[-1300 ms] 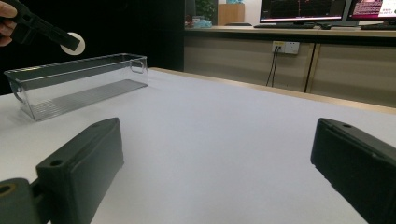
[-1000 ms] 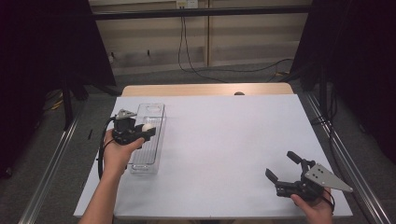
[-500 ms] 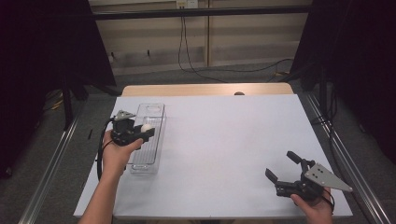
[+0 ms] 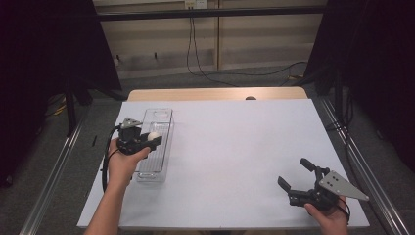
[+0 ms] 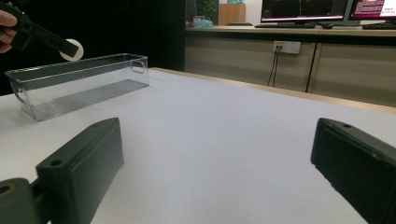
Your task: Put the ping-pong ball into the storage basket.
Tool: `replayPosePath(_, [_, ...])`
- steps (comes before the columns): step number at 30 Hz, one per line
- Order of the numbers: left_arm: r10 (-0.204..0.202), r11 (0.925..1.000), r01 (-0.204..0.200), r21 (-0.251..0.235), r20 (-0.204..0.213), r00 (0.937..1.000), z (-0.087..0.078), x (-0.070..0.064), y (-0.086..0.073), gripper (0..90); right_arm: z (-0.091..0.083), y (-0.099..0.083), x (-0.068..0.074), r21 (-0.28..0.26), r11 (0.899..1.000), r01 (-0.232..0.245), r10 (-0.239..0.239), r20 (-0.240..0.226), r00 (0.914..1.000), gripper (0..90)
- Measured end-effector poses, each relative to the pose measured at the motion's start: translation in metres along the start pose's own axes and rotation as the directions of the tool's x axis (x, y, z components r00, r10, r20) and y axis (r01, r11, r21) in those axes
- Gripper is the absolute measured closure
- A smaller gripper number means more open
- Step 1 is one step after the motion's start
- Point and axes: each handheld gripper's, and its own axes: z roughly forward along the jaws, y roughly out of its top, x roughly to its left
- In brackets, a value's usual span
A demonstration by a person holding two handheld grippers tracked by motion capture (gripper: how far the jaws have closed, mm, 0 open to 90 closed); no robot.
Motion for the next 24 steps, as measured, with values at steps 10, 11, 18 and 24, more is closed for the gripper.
replayPosePath(10, [0.006, 1.0, -0.006, 0.003, -0.002, 1.0, 0.0012, -0.0003, -0.0016, 51.1, 0.0014, 0.0009, 0.0008, -0.007, 1.0, -0.004, 0.004, -0.001, 1.0, 2.0])
replayPosePath(11, [0.005, 1.0, -0.005, 0.001, -0.001, 1.0, 0.0014, -0.0003, -0.0017, 51.1, 0.0017, 0.0009, 0.0008, -0.007, 1.0, -0.004, 0.004, -0.001, 1.0, 1.9])
replayPosePath(18, [0.004, 1.0, -0.004, -0.003, -0.003, 1.0, 0.0026, -0.0007, -0.0027, 51.1, 0.0018, 0.0007, 0.0007, -0.006, 1.0, -0.006, 0.006, -0.001, 1.0, 2.0])
replayPosePath(24, [0.009, 0.9999, -0.009, 0.009, -0.004, 1.0, 0.0019, 0.0013, -0.0053, 51.1, 0.0017, 0.0007, 0.0005, -0.005, 1.0, -0.004, 0.004, -0.001, 1.0, 1.9])
